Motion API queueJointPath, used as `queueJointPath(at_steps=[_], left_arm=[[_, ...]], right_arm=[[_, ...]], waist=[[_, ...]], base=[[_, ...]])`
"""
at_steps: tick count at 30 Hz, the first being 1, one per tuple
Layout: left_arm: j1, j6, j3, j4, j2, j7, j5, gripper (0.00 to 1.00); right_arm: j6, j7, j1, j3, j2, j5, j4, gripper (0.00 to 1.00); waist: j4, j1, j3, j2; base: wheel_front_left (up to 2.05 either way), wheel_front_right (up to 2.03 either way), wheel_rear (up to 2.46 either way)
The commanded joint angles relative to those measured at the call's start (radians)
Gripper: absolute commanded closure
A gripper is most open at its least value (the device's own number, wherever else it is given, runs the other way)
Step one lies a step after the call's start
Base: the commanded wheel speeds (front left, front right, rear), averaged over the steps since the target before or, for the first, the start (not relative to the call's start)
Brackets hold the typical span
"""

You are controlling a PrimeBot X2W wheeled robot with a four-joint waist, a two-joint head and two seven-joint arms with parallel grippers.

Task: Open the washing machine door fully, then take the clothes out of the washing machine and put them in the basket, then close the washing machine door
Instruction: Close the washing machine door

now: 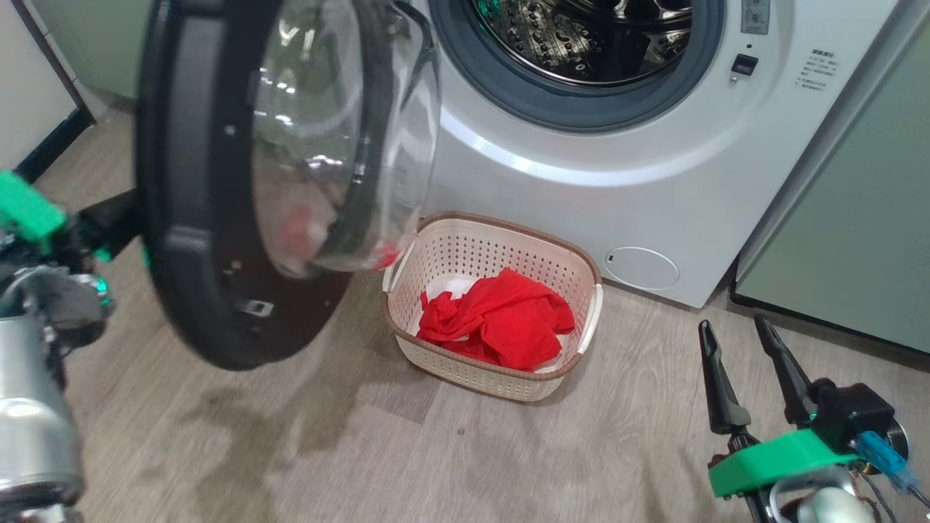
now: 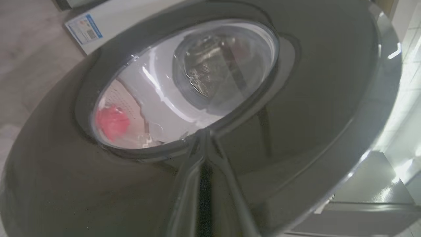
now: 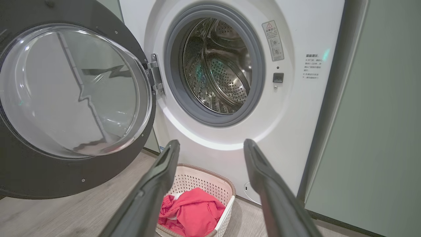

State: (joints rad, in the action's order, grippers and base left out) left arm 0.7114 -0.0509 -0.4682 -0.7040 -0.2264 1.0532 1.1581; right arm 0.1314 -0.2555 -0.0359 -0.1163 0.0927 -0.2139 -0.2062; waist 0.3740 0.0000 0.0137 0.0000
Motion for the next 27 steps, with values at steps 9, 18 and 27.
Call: queueJointPath(at_steps=[9,18,27], left_arm=[[-0.039,0.04,0.062,0.237,0.092,0.11,0.028,1.0],[-0.072,0.048,0.082,0.301,0.14,0.075,0.025,1.0],[-0.06,0.039,0.082,0.283,0.159,0.01,0.035,1.0]], right_arm=[[-0.001,-0.006,-0.032,-0.021,-0.004,0.0,0.028,0.0],[-0.001,-0.006,-0.043,-0.022,-0.009,0.0,0.027,0.0],[-0.001,-0.006,-0.05,-0.014,-0.009,-0.002,0.026,0.0]], waist=[[-0.039,0.0,0.005,0.0],[-0.149,0.0,0.021,0.0],[-0.328,0.0,0.033,0.0]], base=[[0.0,0.0,0.0],[0.0,0.0,0.0],[0.0,0.0,0.0]])
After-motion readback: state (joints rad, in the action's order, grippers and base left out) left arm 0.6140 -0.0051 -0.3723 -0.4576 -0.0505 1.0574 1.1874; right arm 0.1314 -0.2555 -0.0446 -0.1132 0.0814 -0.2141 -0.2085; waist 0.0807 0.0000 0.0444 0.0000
